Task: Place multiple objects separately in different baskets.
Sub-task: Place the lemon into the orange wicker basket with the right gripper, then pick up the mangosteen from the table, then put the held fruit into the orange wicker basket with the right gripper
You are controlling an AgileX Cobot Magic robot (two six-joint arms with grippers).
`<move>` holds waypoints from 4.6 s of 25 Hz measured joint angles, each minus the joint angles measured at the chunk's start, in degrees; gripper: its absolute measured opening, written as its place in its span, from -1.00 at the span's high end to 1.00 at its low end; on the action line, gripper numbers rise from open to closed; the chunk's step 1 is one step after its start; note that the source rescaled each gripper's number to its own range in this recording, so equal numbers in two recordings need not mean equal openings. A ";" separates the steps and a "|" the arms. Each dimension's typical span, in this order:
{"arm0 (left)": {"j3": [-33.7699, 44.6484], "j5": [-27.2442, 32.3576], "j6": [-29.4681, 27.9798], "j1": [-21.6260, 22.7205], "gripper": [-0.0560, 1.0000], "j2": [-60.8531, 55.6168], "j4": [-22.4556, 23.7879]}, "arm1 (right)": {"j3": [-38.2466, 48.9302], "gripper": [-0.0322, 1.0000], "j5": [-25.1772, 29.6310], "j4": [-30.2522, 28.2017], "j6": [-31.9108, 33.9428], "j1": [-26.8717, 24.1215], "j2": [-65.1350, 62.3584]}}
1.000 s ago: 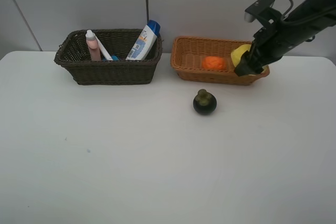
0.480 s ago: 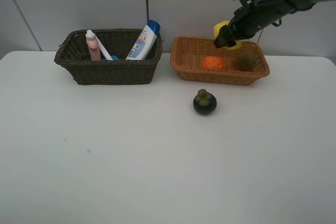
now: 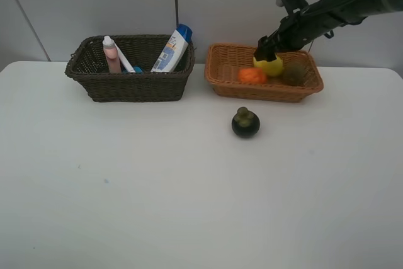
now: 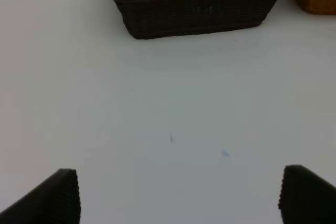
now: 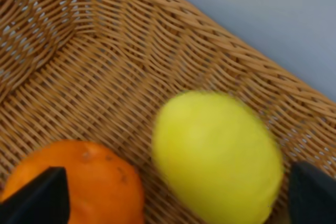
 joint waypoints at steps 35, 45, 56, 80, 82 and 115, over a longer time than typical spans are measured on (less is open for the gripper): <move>0.00 0.00 0.00 0.00 -0.99 0.00 0.00 | 6.83 -1.00 33.18 -12.30 41.13 19.48 -10.05; 0.00 0.00 0.00 0.00 -0.99 0.00 0.00 | 6.83 -1.00 29.55 -17.19 41.13 19.36 -5.18; 0.00 0.00 0.00 0.00 -0.99 0.00 0.00 | 6.83 -1.00 26.44 -21.54 41.13 19.36 -0.19; 0.00 0.00 0.00 0.00 -0.99 0.00 0.00 | 6.34 0.36 23.83 -23.96 40.32 19.36 5.41; 0.00 0.00 0.00 0.00 -0.99 0.00 0.00 | 6.34 0.35 24.02 -24.07 39.56 19.36 5.40; 0.00 0.00 0.00 0.00 -0.99 0.00 0.00 | -32.07 -0.55 32.25 -24.51 39.65 11.25 16.11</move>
